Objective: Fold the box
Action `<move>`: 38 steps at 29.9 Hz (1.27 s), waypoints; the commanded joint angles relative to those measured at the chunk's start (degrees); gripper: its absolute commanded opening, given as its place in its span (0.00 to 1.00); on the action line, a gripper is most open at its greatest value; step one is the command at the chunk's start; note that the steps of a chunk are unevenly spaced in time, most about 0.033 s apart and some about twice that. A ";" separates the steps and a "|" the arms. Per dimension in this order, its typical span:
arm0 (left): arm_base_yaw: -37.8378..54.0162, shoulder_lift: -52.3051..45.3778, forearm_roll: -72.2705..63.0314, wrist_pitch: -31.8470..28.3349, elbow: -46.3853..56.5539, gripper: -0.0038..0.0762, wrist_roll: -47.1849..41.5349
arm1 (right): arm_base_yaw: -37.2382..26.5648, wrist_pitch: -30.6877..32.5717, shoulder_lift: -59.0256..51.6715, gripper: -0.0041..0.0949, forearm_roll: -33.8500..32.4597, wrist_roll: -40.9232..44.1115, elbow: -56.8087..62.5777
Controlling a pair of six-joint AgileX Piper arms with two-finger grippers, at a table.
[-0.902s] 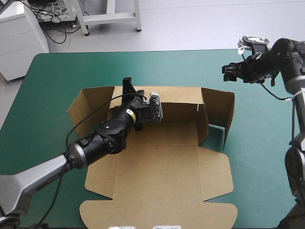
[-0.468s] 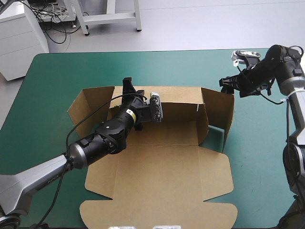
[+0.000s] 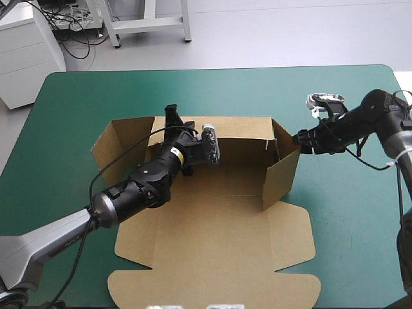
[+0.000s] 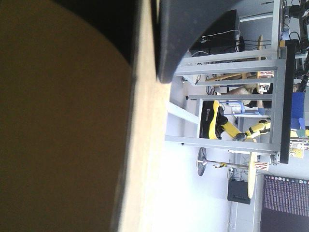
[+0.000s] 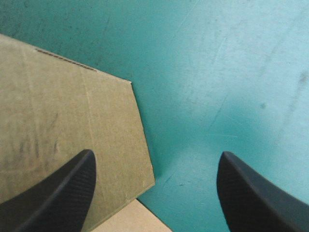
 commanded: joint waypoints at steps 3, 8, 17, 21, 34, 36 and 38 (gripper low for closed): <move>-0.14 -0.79 -3.64 3.08 -0.32 0.01 -2.47 | -0.32 -7.81 -7.28 0.70 8.74 -9.90 7.81; -0.14 -0.79 -3.64 3.08 -0.32 0.01 -2.47 | -0.32 -11.30 -10.08 0.70 16.89 -21.18 14.40; -0.14 -0.79 -3.75 3.22 -0.32 0.01 -2.47 | -0.32 -8.77 -11.95 0.70 20.72 -27.98 19.50; -0.14 -0.79 -3.75 3.08 -0.32 0.01 -2.47 | 0.95 -6.82 -11.95 0.70 23.04 -30.53 19.64; -0.14 -0.79 -3.83 3.08 -0.32 0.01 -2.47 | 7.13 -9.79 -11.95 0.70 23.66 -31.97 19.64; -0.14 -0.79 -3.83 3.08 -0.32 0.01 -2.47 | 7.13 -10.54 -11.95 0.70 24.10 -32.88 19.29; -0.14 -0.79 -3.83 2.95 -0.32 0.01 -2.47 | 7.13 -10.71 -11.95 0.70 25.33 -35.20 19.14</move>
